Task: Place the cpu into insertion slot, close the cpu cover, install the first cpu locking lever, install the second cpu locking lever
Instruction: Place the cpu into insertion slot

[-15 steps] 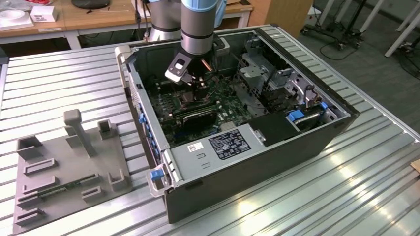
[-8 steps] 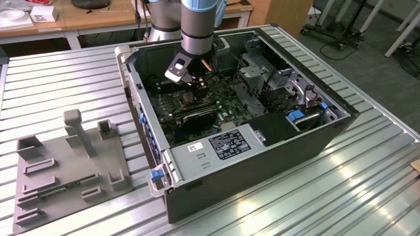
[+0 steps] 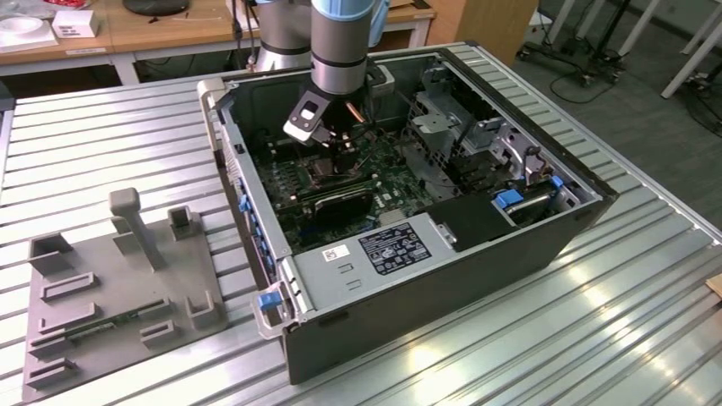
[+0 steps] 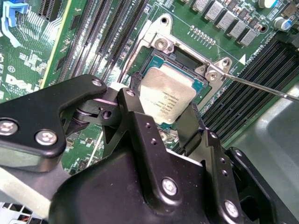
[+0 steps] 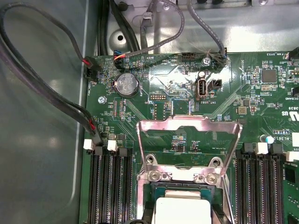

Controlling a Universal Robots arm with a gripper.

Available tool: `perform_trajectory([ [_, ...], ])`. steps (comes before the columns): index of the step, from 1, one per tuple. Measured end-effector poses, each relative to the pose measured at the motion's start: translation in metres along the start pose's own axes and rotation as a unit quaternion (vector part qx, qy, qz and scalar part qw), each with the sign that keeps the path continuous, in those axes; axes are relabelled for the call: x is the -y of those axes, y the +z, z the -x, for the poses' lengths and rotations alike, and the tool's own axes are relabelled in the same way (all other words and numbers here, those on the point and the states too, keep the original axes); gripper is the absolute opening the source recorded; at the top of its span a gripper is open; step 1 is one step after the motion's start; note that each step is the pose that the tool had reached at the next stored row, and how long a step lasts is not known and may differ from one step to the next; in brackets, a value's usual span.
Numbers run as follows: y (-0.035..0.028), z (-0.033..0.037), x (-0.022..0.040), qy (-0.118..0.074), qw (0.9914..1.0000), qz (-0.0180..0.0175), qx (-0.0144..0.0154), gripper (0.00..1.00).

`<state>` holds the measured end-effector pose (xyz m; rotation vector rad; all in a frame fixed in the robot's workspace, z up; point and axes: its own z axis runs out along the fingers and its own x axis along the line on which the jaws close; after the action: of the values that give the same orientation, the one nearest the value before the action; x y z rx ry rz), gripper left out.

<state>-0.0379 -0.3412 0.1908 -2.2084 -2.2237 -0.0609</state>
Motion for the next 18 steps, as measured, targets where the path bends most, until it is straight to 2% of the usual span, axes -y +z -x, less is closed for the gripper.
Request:
perform_trajectory([
  [18, 0.0013, 0.0001, 0.0001, 0.001, 1.0, 0.0, 0.0001, 0.54],
])
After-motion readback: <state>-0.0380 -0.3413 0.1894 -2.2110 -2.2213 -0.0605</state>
